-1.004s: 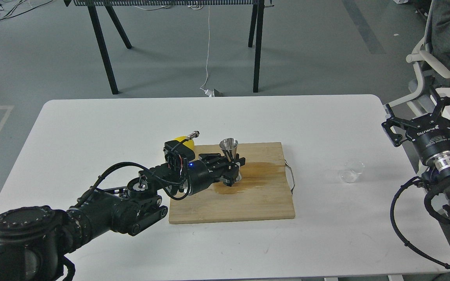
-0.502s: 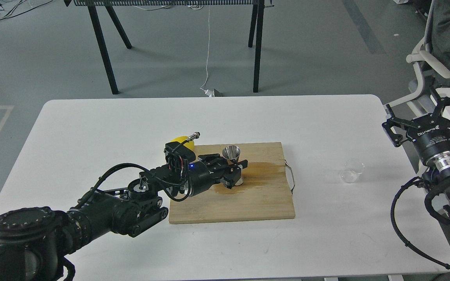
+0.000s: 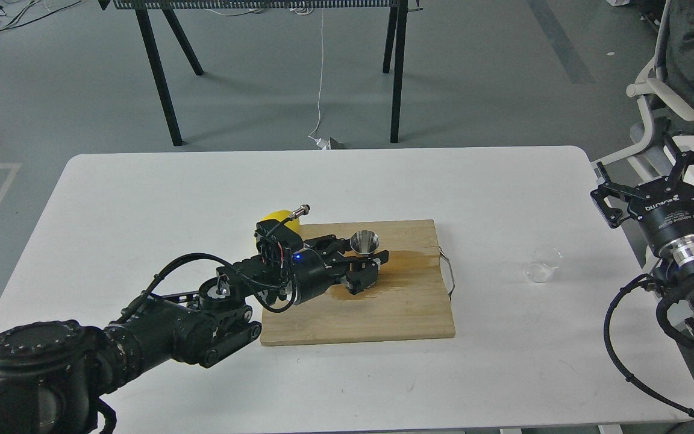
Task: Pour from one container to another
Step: 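Tilt the jigger with the left gripper to pour onto the board, then set the jigger upright on the board and open the left gripper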
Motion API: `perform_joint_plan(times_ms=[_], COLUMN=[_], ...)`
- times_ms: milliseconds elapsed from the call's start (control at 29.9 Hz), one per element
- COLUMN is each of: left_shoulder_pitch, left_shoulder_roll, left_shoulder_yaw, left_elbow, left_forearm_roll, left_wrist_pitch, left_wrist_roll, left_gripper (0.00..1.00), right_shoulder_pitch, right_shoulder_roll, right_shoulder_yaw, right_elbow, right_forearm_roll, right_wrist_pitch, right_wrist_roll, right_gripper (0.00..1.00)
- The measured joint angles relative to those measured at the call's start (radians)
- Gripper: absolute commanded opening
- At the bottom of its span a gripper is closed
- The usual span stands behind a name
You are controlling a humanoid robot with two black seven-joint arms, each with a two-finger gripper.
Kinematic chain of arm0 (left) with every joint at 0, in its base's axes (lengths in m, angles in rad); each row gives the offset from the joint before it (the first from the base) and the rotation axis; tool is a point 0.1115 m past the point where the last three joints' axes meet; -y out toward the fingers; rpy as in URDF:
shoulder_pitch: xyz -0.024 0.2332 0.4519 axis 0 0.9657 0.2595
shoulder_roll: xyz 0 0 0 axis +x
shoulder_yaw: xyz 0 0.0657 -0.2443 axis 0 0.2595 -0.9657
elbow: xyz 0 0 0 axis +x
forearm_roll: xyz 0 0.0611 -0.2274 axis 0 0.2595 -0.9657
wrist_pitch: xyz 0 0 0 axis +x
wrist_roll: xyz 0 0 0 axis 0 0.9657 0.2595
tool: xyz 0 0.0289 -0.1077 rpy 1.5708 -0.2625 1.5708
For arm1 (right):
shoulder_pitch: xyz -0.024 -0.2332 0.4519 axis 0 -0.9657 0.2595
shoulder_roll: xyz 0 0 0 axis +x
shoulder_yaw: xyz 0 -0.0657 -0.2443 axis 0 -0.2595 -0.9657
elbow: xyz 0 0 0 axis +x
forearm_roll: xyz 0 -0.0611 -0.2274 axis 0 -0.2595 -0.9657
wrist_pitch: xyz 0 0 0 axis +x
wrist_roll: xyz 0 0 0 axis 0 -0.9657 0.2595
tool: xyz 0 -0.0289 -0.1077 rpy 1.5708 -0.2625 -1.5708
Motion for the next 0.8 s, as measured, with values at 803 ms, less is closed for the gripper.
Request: perform_joint_plan(times_ms=[803], left_shoulder_pitch=[0.040], left_shoulder_roll=[0.000], left_shoulder_yaw=[0.003], left_elbow=[-0.030], left_forearm_roll=[-0.001], left_wrist_pitch=[0.002], left_wrist_roll=[0.000], left_gripper=[0.89], right_shoulder_pitch=[-0.007], right_shoulder_roll=[-0.002], right_shoulder_yaw=[0.000], right_elbow=[0.001], right_forearm_roll=[0.000], right_wrist_pitch=[0.000], right_wrist_roll=[0.000], right_gripper=[0.99])
